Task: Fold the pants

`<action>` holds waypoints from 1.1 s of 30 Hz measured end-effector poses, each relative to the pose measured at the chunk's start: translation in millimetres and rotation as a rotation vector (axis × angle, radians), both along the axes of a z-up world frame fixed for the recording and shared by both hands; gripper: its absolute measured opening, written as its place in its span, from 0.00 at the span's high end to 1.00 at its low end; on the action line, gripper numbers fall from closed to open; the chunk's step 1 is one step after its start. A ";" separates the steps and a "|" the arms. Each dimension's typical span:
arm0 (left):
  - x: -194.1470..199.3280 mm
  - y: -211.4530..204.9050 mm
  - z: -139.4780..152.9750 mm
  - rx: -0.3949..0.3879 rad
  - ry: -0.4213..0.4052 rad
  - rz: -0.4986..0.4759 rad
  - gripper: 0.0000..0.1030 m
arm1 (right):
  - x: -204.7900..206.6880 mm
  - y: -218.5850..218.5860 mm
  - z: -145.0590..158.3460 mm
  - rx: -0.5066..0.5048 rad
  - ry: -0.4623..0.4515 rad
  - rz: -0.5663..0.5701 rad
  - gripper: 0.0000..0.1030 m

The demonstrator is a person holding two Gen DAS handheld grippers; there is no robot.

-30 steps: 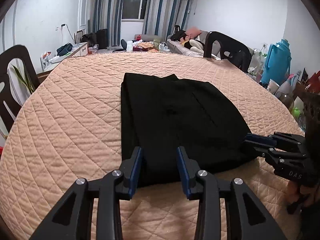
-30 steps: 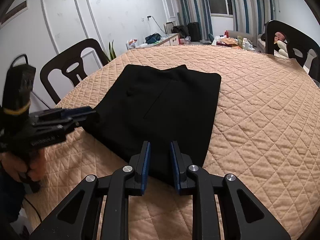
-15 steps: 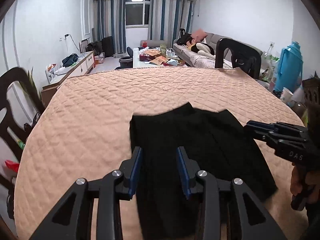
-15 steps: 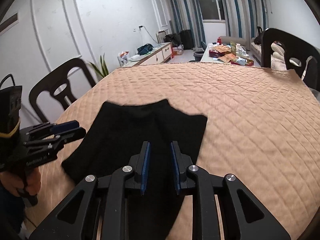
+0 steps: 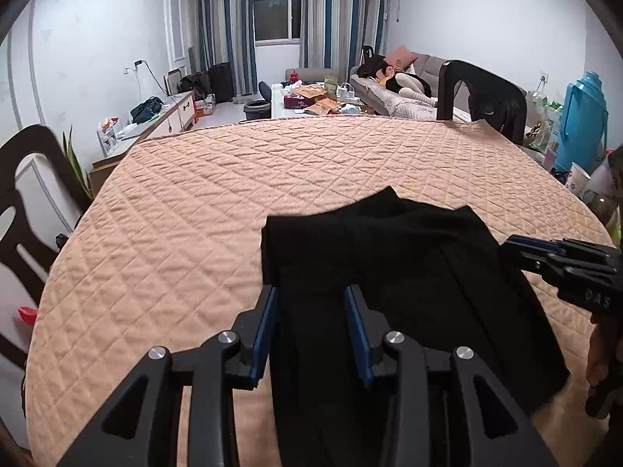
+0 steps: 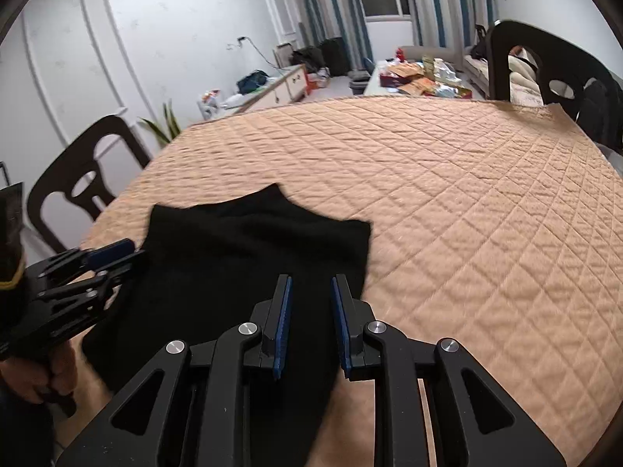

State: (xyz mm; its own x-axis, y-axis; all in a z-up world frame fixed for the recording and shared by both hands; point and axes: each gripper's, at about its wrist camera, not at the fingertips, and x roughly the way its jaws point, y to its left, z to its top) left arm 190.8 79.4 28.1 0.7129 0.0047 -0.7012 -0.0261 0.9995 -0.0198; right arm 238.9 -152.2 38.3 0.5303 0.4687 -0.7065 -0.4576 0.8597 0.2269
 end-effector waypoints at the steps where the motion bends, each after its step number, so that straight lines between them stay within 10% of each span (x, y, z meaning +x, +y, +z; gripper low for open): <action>1: -7.4 0.4 1.4 -0.002 -0.005 0.003 0.62 | -8.5 1.1 2.8 -0.002 -0.010 0.008 0.79; 23: -122.4 -23.2 -26.4 -0.034 0.078 0.035 0.61 | -136.7 -2.8 -9.7 -0.135 -0.036 0.032 0.65; 33: -126.1 -22.8 -34.9 -0.016 0.105 0.064 0.35 | -142.3 0.9 -26.7 -0.209 -0.012 0.025 0.64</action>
